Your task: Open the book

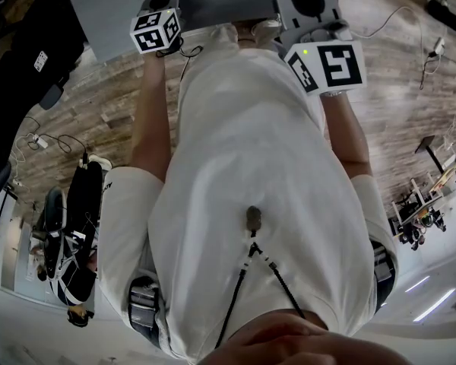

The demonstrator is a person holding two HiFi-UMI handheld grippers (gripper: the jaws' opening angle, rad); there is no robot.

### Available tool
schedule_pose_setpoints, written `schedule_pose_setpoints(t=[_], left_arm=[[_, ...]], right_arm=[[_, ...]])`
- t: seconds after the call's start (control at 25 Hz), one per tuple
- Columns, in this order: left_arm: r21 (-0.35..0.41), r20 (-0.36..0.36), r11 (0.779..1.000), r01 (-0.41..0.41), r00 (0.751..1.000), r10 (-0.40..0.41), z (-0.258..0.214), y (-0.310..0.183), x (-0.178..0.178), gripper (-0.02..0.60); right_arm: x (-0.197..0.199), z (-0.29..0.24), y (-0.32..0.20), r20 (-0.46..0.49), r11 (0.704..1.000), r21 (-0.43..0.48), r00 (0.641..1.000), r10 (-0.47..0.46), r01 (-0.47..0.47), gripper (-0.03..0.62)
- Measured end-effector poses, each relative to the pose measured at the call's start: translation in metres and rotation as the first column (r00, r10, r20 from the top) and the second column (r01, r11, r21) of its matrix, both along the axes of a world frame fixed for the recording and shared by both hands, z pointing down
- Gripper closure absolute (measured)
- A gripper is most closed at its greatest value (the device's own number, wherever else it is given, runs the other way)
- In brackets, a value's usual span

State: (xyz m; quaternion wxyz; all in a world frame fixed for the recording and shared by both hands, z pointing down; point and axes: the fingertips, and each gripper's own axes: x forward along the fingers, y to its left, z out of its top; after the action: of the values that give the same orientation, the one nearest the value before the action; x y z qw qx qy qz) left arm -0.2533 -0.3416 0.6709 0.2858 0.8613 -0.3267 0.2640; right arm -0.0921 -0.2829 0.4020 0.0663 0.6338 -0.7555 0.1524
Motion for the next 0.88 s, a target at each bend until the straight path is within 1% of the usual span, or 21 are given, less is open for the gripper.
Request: schedule_pose_setpoints(t=[0.2, 0.48, 0.68, 0.88], left_arm=[[-0.056, -0.030, 0.997, 0.056, 0.998, -0.058, 0.009, -0.007, -0.004, 0.532], [-0.119, -0.036, 0.987, 0.109, 0.993, -0.114, 0.030, -0.017, -0.013, 0.509], [-0.142, -0.008, 0.980, 0.137, 0.990, -0.140, 0.041, -0.019, -0.019, 0.489], [-0.139, 0.043, 0.980, 0.142, 0.990, -0.137, 0.049, -0.021, -0.023, 0.466]], right_arm=[[0.004, 0.000, -0.007, -0.001, 1.000, -0.005, 1.000, 0.007, -0.007, 0.557], [0.005, 0.008, -0.016, -0.004, 1.000, -0.011, 1.000, 0.020, -0.020, 0.557], [0.010, 0.008, -0.016, -0.008, 0.999, -0.013, 0.999, 0.040, -0.041, 0.557], [0.015, 0.009, -0.016, -0.008, 0.998, -0.016, 0.998, 0.057, -0.057, 0.557]])
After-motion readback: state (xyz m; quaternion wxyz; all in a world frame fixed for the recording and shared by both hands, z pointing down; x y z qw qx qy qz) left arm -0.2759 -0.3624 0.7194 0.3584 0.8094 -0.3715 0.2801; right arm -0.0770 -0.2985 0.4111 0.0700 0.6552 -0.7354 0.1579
